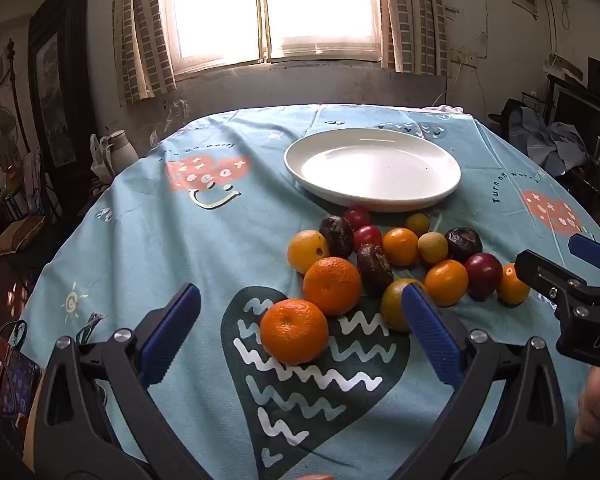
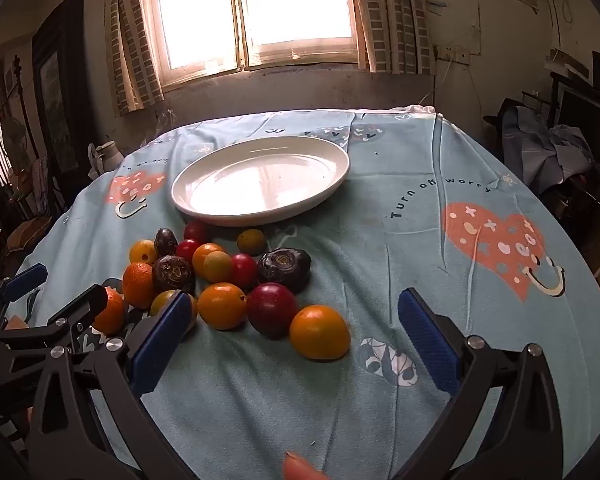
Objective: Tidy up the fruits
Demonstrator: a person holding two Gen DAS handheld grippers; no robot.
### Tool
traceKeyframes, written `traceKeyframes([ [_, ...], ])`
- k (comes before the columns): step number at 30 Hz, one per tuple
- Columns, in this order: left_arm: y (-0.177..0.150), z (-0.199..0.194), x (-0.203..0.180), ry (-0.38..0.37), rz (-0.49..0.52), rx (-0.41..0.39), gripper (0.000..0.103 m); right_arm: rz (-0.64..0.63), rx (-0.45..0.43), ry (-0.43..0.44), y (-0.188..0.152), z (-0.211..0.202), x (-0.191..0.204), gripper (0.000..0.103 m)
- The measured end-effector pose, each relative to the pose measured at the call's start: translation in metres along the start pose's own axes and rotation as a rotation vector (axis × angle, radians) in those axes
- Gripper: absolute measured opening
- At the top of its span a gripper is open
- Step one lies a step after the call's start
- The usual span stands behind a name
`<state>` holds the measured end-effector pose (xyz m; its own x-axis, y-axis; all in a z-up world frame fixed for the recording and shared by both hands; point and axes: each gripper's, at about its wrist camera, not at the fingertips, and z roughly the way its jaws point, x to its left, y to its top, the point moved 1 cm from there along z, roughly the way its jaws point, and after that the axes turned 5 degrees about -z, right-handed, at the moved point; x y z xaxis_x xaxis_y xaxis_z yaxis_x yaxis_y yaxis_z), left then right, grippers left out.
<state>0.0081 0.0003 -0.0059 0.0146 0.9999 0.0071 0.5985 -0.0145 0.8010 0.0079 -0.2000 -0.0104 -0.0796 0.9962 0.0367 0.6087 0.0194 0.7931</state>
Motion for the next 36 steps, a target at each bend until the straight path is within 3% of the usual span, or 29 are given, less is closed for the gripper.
traceKeyframes([
  [36, -0.001, 0.007, 0.004, 0.011, -0.015, 0.018, 0.101, -0.005, 0.009, 0.020, 0.002, 0.006, 0.006, 0.102],
])
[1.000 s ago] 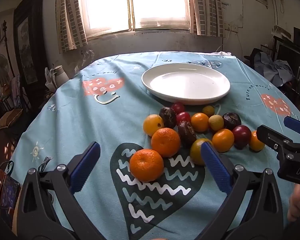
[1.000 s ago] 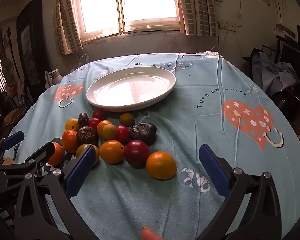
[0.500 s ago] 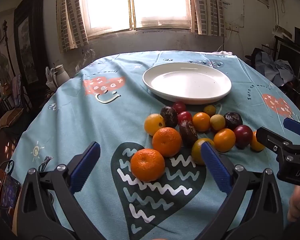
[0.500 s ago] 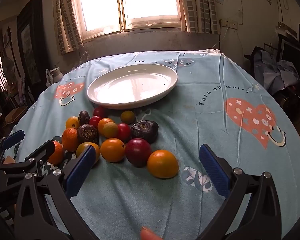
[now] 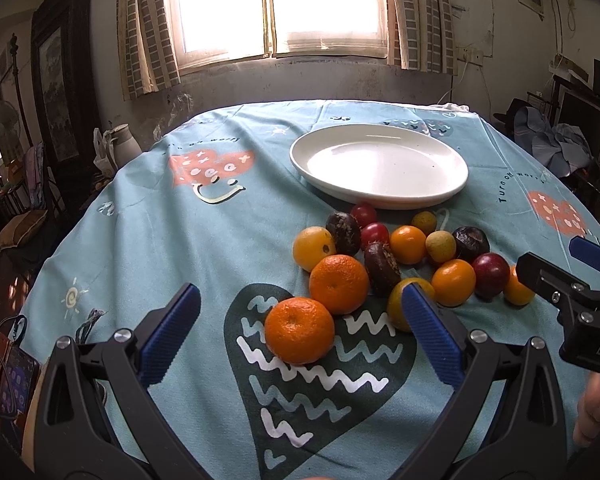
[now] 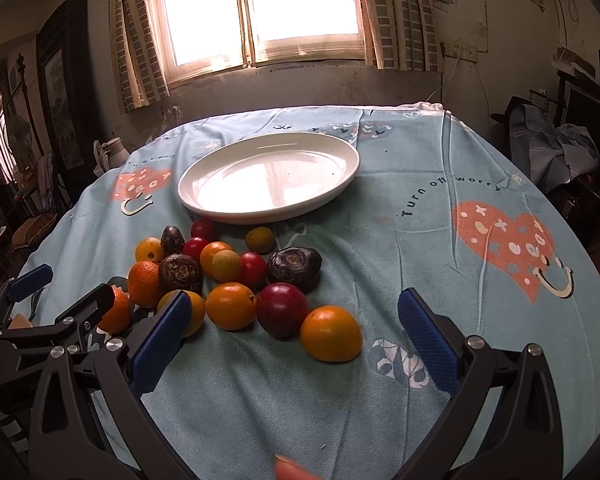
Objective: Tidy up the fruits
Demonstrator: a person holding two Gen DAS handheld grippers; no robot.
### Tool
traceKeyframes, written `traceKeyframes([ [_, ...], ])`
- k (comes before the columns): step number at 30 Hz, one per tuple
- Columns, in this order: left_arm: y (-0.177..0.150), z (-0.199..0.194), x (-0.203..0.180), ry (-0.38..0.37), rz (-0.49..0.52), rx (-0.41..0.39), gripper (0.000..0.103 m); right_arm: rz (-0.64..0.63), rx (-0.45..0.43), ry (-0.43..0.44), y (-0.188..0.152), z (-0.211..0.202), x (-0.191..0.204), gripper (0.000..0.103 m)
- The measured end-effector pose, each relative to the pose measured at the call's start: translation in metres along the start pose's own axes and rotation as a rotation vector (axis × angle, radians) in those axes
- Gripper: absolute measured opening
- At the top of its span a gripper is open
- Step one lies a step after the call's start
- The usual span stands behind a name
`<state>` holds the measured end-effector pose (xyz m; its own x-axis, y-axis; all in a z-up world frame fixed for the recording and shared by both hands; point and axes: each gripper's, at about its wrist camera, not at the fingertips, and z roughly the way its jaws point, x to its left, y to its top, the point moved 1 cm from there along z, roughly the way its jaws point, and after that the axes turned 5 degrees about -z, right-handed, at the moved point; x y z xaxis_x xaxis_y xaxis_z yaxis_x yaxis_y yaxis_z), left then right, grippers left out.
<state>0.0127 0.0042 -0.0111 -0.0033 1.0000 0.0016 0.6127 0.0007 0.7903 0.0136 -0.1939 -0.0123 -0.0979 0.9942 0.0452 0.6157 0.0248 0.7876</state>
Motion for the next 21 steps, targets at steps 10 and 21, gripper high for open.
traceKeyframes([
  [10, -0.0014, -0.0021, -0.0016, 0.005, 0.006, -0.008, 0.101, -0.002, -0.030, 0.000, 0.0000, -0.0079, -0.0004, 0.102],
  [21, -0.0002, -0.0024, -0.0010, 0.013, 0.011, 0.008, 0.101, 0.002, -0.014, -0.003, -0.0005, -0.0041, -0.0015, 0.102],
])
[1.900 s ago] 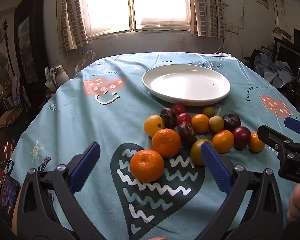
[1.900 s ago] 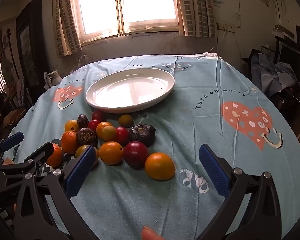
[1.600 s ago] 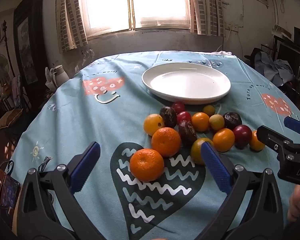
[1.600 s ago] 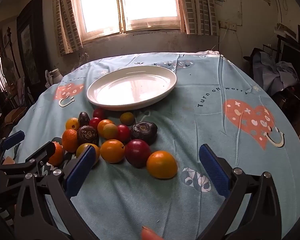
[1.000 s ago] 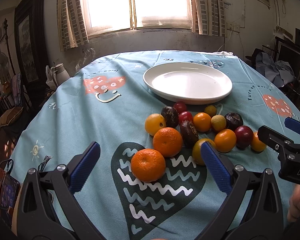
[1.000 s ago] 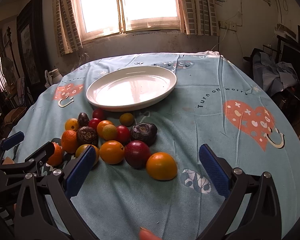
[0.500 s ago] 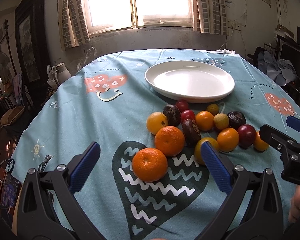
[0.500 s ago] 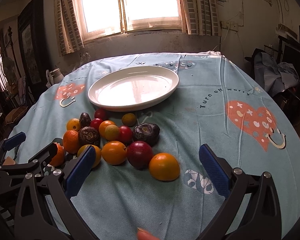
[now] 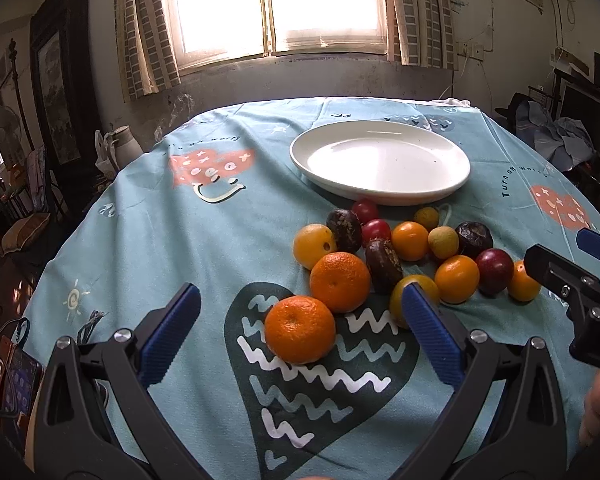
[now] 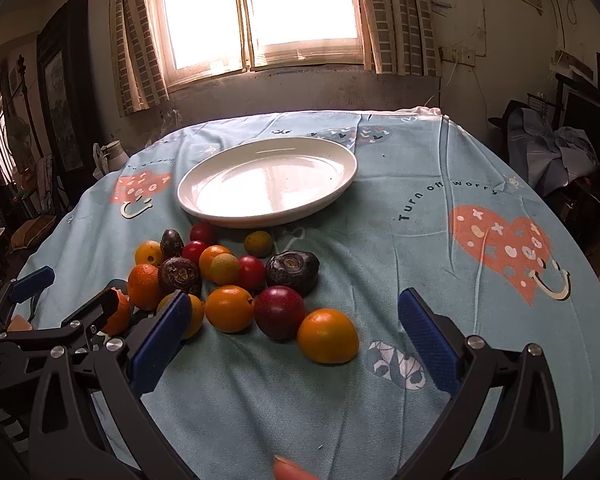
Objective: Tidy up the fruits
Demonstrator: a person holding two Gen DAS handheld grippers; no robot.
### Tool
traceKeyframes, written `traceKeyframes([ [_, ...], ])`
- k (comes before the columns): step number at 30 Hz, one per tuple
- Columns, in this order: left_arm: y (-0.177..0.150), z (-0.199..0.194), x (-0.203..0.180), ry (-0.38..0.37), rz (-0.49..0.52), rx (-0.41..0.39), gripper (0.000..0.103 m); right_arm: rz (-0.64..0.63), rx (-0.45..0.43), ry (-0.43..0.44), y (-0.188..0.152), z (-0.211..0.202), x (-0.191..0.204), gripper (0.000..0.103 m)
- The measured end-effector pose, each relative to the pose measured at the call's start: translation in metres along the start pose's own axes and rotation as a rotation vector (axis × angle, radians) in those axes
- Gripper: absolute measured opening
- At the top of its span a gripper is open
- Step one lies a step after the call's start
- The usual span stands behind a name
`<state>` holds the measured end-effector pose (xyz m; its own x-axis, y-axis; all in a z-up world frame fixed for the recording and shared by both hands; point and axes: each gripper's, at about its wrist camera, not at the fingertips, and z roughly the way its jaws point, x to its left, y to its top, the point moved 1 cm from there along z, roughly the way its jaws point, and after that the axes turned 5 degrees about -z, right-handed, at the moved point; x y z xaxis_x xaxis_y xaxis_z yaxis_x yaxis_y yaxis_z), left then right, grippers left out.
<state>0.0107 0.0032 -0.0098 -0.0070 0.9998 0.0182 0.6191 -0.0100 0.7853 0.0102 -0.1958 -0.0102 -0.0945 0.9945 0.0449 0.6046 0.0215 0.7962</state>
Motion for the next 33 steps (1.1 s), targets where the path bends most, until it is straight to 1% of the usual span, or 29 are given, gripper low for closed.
traceKeyframes([
  [10, 0.002, 0.003, 0.000, 0.000, 0.002, 0.004, 0.101, 0.001, 0.008, 0.005, 0.000, 0.001, 0.000, 0.102],
  [15, 0.001, 0.005, -0.001, 0.002, 0.006, 0.008, 0.101, -0.002, -0.003, 0.009, 0.000, -0.001, 0.001, 0.102],
  [18, 0.000, 0.006, -0.001, 0.007, 0.006, 0.012, 0.101, -0.008, -0.020, -0.005, 0.002, -0.005, 0.001, 0.102],
  [21, 0.000, 0.004, -0.001, -0.001, 0.005, 0.005, 0.101, 0.003, -0.030, 0.014, 0.003, -0.007, 0.000, 0.102],
  [25, -0.001, 0.010, -0.004, 0.002, 0.016, 0.030, 0.101, 0.003, 0.009, 0.017, 0.002, -0.003, -0.001, 0.102],
  [27, -0.002, 0.011, -0.005, 0.002, 0.024, 0.031, 0.101, 0.012, 0.026, 0.029, 0.001, -0.001, -0.001, 0.102],
  [33, -0.003, 0.008, -0.004, 0.010, 0.016, 0.017, 0.101, -0.004, -0.008, 0.016, 0.002, -0.007, 0.001, 0.102],
])
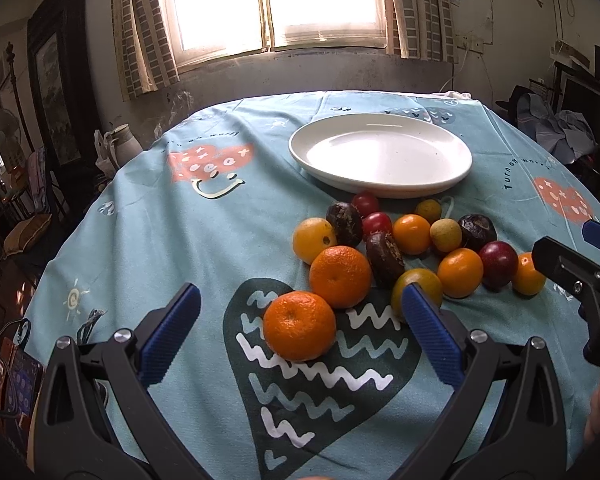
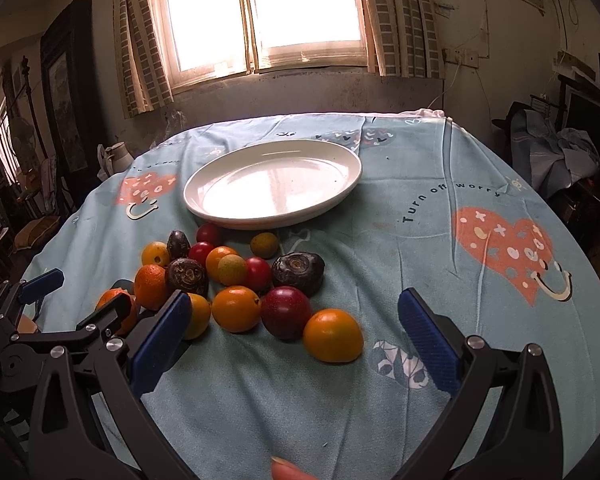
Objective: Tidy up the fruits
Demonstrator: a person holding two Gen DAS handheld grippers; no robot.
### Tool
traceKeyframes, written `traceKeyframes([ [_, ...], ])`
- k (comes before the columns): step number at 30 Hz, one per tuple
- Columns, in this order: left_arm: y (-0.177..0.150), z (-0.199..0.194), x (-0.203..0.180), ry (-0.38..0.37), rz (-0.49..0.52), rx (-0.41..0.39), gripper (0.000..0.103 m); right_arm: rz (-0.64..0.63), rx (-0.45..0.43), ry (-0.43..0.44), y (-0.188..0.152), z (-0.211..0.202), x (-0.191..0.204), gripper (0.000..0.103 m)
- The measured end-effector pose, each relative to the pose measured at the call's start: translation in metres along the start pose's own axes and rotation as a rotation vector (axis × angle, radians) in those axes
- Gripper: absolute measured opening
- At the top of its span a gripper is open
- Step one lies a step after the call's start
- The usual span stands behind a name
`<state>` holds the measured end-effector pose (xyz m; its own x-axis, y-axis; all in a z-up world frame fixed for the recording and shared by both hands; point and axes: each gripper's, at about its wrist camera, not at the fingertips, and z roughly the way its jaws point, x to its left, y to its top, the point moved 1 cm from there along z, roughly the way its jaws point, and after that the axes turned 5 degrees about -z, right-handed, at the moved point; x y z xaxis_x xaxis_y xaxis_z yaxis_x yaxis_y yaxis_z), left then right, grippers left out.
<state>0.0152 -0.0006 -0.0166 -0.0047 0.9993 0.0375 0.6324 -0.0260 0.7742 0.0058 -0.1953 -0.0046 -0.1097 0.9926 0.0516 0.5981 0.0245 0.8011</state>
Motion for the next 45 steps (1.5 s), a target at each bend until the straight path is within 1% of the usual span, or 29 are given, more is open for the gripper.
traceKeyframes([
  [22, -0.001, 0.000, -0.001, 0.001, 0.004, 0.001, 0.101, -0.001, 0.006, 0.003, 0.000, 0.001, -0.001, 0.102],
  [25, 0.000, -0.001, 0.001, -0.017, -0.008, -0.005, 0.101, -0.014, -0.004, 0.009, -0.001, 0.001, 0.002, 0.102],
  [32, 0.002, 0.006, 0.017, -0.042, -0.093, 0.038, 0.101, -0.002, -0.007, 0.010, 0.000, 0.000, 0.000, 0.102],
  [39, -0.002, 0.009, 0.011, -0.061, -0.061, 0.066, 0.101, 0.017, 0.011, 0.010, -0.002, 0.002, -0.006, 0.102],
  [42, -0.009, 0.007, 0.011, -0.059, -0.043, 0.089, 0.101, 0.030, 0.031, 0.027, -0.004, 0.003, -0.009, 0.102],
  [45, -0.016, 0.005, 0.011, -0.045, -0.025, 0.103, 0.101, 0.039, 0.031, 0.042, -0.006, 0.001, -0.011, 0.102],
])
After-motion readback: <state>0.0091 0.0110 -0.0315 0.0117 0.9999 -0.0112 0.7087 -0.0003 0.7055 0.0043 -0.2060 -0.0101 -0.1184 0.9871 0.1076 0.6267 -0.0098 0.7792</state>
